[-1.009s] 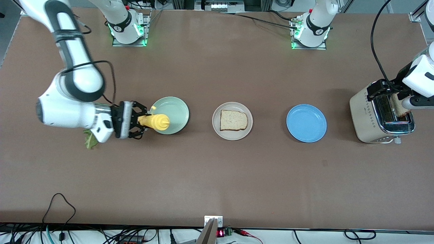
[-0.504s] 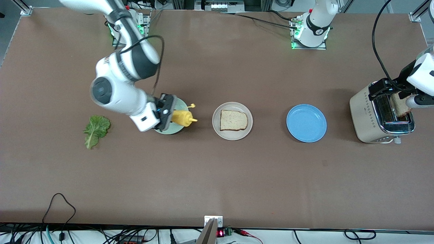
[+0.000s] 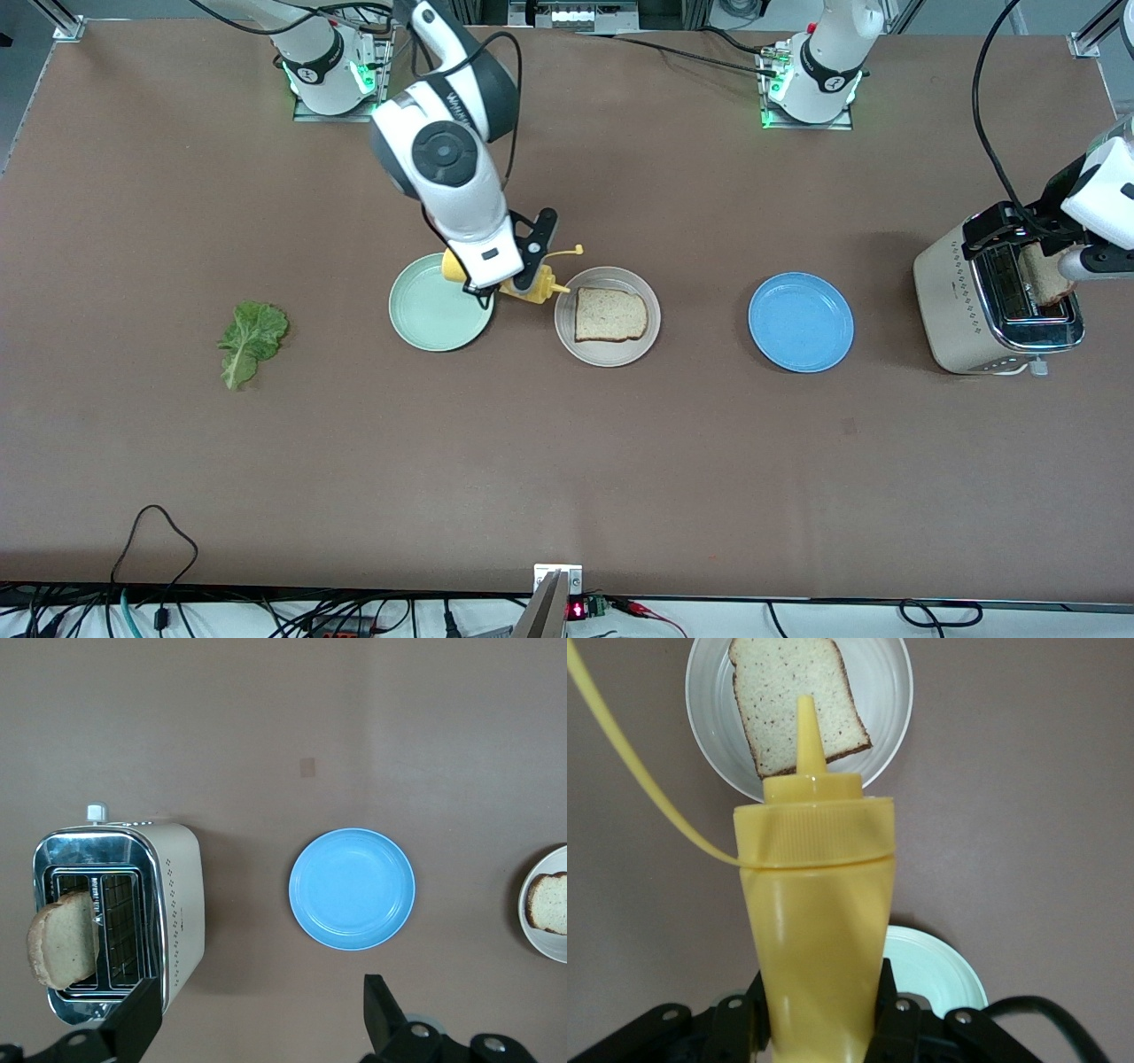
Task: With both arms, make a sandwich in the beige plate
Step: 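Tilt the yellow bottle over the bread with the right gripper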
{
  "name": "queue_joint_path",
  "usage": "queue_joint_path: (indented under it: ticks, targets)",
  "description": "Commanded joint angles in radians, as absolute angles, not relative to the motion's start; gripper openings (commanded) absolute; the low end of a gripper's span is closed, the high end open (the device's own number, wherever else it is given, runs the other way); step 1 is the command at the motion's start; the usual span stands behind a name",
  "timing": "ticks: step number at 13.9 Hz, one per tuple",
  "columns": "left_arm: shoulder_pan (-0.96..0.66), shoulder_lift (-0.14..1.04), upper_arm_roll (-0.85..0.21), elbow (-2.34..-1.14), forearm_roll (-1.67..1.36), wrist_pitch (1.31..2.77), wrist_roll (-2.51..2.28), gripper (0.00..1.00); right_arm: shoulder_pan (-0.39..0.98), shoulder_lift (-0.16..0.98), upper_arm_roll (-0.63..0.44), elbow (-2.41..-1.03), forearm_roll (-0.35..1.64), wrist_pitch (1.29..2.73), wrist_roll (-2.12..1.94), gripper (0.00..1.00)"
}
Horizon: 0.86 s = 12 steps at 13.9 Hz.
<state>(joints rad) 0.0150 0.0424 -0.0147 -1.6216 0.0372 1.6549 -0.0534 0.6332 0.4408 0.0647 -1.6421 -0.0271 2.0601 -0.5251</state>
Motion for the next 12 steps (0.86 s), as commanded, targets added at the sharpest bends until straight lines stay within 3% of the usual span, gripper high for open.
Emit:
queue_joint_path:
  ticks: [1,8,12]
  targets:
    - [0.02,0.026,-0.017,-1.629,0.025,1.66,-0.034,1.0,0.676,0.474,0.054,-1.612,-0.084,2.048,-0.473,0.0]
    - [0.029,0.038,-0.009,-1.582,0.0,1.651,-0.061,1.0,0.73,0.534,0.052,-1.577,-0.156,2.051,-0.368,0.01]
    - [0.021,0.051,-0.017,-1.582,0.0,1.649,-0.055,1.0,0.646,0.494,0.052,-1.557,-0.138,2.01,-0.422,0.0]
